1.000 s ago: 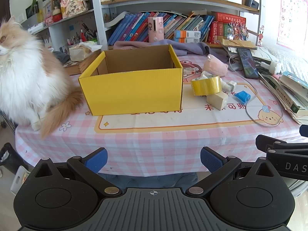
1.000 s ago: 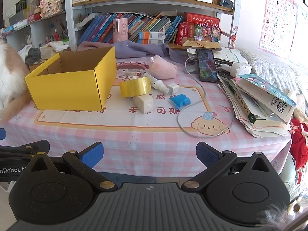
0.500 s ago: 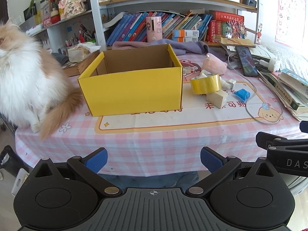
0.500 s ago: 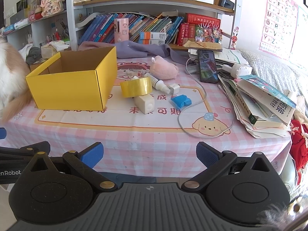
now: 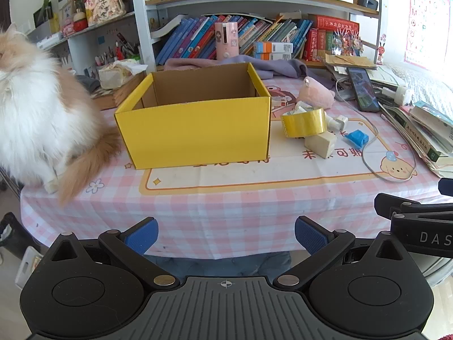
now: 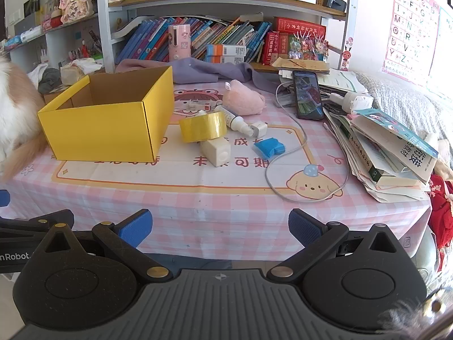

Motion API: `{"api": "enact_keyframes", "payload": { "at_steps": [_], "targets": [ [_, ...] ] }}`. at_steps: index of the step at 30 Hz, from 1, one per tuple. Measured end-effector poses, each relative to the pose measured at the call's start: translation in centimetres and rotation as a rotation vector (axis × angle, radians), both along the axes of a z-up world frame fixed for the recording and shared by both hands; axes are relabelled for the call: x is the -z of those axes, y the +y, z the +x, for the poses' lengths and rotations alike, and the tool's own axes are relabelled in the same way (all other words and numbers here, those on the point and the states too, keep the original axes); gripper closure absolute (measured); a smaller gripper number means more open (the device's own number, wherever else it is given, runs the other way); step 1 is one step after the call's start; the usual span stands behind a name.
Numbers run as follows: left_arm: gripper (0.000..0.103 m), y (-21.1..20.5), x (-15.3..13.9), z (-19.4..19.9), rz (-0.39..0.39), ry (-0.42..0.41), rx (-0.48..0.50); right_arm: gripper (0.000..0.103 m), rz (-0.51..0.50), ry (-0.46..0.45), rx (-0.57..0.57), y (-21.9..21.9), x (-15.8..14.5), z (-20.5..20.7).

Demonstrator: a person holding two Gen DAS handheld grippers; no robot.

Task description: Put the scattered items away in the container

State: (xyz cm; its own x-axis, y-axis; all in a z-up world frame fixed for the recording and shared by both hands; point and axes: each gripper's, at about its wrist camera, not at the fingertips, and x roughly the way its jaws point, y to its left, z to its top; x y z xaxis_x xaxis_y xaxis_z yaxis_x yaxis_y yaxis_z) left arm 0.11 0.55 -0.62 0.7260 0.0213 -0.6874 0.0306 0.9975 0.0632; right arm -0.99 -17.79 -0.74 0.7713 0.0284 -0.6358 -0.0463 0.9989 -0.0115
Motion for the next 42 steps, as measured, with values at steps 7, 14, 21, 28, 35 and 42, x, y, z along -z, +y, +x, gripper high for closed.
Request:
{"api": "enact_keyframes", "payload": {
  "at_steps": [7, 14, 21, 28, 35, 42],
  "targets": [
    [0.000, 0.3, 0.0, 0.2, 0.025, -0.009, 0.006, 0.000, -0.007, 0.005, -0.001, 1.2, 0.7, 0.5],
    [0.000, 0.6, 0.2, 0.2, 0.016, 0.000, 0.008, 0.000, -0.007, 0.005, 0.000, 1.3, 0.7, 0.5],
    [0.000, 0.7, 0.2, 0.2, 0.014, 0.001, 0.007, 0.000, -0.006, 0.007, -0.001, 1.3, 0.7, 0.5],
    [0.000, 1.5, 0.4, 0.2, 0.001, 0.013, 0.001, 0.000, -0.003, 0.019, -0.013, 2.3, 0.6, 0.8],
    [0.000, 2.1, 0.4, 0.3, -0.009, 0.007, -0.005, 0.002, -0.005, 0.019, -0.032, 2.7, 0.6, 1.0],
    [0.000, 2.2, 0.4, 0.6, -0.029, 0.011, 0.005, 0.010, -0.004, 0.028, -0.053, 2.7, 0.7, 1.3]
  ]
}}
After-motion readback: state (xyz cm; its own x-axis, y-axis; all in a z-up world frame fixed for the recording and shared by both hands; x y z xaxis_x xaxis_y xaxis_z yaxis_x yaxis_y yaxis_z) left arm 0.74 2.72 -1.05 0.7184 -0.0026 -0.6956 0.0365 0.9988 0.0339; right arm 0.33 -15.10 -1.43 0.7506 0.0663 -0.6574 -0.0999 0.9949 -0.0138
